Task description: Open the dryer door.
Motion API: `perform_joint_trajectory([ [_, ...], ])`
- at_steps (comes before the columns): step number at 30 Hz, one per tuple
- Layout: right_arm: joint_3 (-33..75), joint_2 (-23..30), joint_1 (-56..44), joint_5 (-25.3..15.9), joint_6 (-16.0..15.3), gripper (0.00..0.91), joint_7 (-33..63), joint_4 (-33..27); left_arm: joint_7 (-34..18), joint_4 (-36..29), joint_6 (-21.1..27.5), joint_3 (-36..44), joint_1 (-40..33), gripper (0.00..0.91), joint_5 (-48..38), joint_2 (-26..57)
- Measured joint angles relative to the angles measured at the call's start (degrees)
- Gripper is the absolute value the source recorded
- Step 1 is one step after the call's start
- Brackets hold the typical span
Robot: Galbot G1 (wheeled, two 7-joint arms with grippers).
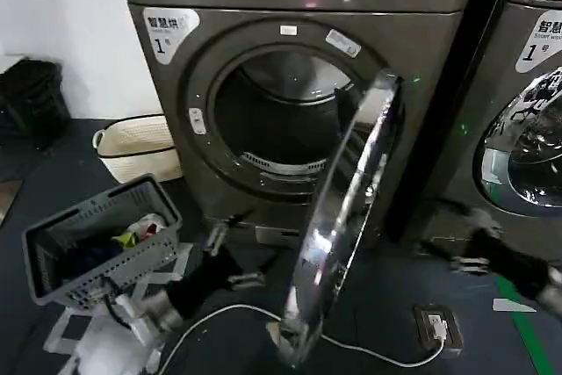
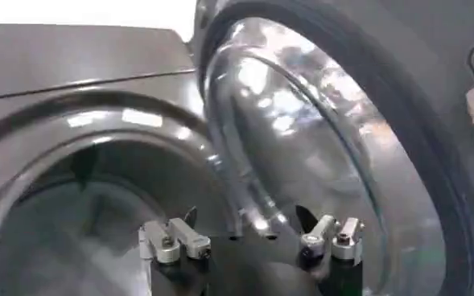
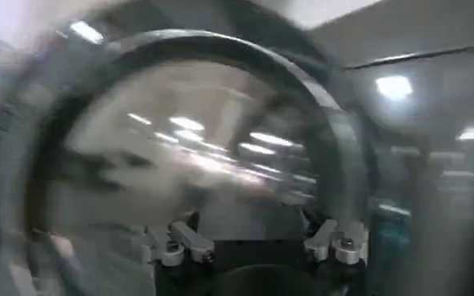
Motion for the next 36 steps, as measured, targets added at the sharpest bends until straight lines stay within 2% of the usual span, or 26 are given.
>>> perform_joint_trajectory([
  [3, 6.7, 4.0, -3.7, -5.7, -2.0, 0.907, 10.6, 1.6, -0.1, 0.9, 0.0, 3.7, -2.7, 0.907, 0.1, -0.7],
  [6, 12.5, 7.5, -6.1, -11.0, -6.0, 0.907, 20.6, 2.7, -0.1, 2.0, 0.1, 7.2, -5.8, 0.907, 0.1, -1.5],
  [8, 16.1, 9.6, -6.9, -13.8, -9.0, 0.907, 26.4, 2.7, -0.2, 2.9, 0.2, 9.4, -7.9, 0.907, -0.1, -2.0],
  [10, 19.1, 11.4, -7.3, -15.0, -10.6, 0.907, 30.9, 2.5, -0.2, 3.9, 0.2, 11.7, -10.0, 0.907, -0.3, -2.6],
  [15, 25.4, 15.3, -7.5, -19.4, -9.9, 0.907, 38.2, 0.5, -0.4, 7.0, 0.4, 17.4, -15.0, 0.907, -0.2, -4.4],
  [22, 32.9, 17.5, -7.0, -20.8, -11.7, 0.907, 46.2, -4.9, -0.4, 12.6, 0.7, 24.3, -21.6, 0.907, 1.1, -8.9],
  [27, 36.9, 17.7, -7.0, -23.0, -12.3, 0.907, 50.5, -8.5, -0.4, 16.1, 1.2, 27.9, -25.4, 0.907, 1.1, -12.0],
  [36, 43.2, 15.7, -6.9, -27.5, -11.5, 0.907, 56.6, -16.9, -0.4, 22.9, 1.3, 33.6, -33.0, 0.907, 1.5, -18.6],
])
